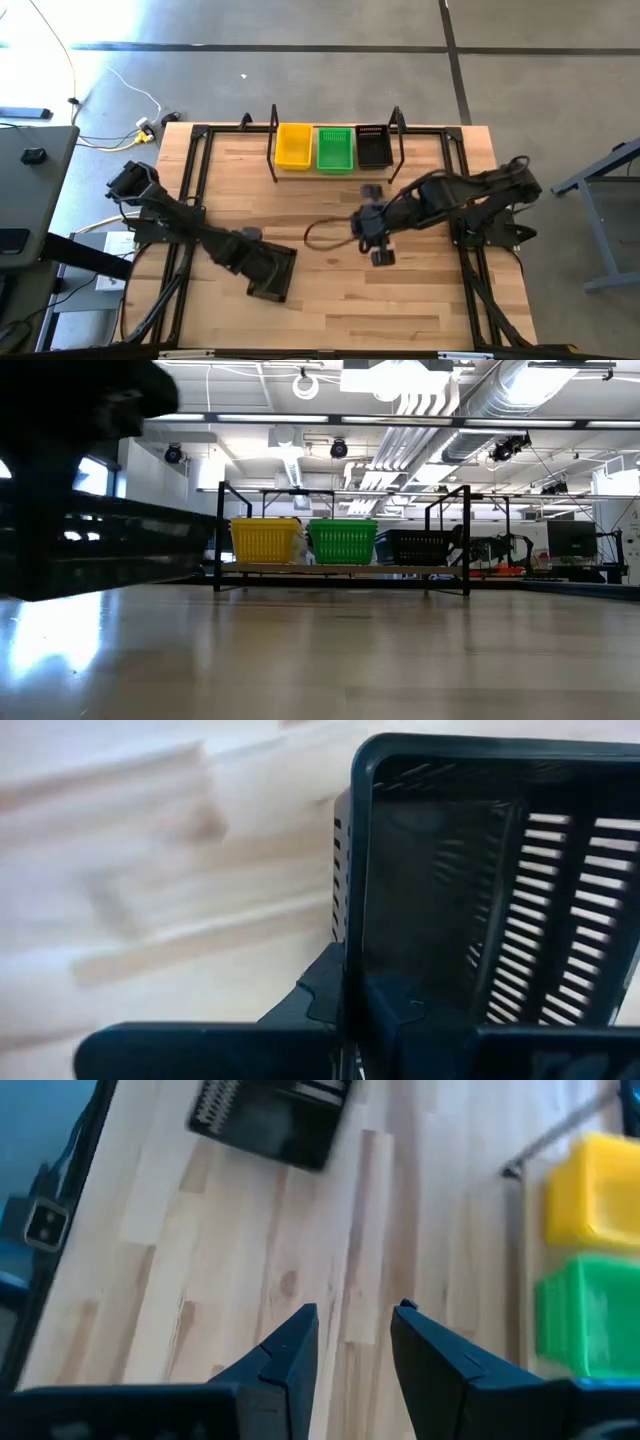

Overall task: Stack baskets on shelf by color
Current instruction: Stack the black bin on top of the black bins on the shelf

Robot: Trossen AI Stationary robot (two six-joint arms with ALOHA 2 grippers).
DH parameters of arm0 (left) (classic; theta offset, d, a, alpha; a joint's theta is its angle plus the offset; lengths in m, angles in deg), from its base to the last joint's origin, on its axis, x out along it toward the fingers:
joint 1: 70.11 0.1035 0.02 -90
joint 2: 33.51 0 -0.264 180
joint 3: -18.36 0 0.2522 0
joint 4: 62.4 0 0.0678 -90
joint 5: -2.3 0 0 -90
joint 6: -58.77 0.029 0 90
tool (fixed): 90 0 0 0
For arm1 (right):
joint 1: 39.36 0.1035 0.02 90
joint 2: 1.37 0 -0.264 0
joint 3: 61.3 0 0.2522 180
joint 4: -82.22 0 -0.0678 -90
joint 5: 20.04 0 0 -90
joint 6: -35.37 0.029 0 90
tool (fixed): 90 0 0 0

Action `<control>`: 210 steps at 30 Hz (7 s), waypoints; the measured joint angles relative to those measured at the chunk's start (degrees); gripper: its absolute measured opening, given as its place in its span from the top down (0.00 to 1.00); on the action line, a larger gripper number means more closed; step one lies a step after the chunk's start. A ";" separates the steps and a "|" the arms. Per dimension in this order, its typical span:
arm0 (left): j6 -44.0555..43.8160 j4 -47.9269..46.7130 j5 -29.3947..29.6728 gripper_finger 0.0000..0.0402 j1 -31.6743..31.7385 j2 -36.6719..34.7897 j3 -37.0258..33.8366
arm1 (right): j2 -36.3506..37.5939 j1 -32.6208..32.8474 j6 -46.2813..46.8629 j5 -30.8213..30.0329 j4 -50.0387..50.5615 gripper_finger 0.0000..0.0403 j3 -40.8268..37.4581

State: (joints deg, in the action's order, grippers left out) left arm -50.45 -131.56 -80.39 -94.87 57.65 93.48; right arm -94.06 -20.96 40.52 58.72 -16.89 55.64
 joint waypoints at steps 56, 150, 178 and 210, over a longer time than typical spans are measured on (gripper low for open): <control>30.99 30.25 -10.74 0.99 29.32 0.12 0.01 | -23.15 1.15 1.28 -0.34 -14.50 0.72 0.04; 86.93 28.64 -14.68 0.75 52.93 -21.34 0.01 | -0.13 -12.63 2.64 -23.72 -0.05 1.00 0.04; 89.93 41.96 -11.31 0.75 52.99 -21.34 0.01 | 12.72 -41.92 -36.07 3.79 4.57 1.00 0.04; 93.38 38.04 -11.16 0.75 55.88 -21.34 0.01 | 0.52 -47.00 -32.17 16.02 5.67 1.00 -9.32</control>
State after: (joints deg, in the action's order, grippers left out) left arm 42.93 -93.52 -91.56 -38.99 36.31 93.49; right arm -93.55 -67.96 8.35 74.74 -11.22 46.31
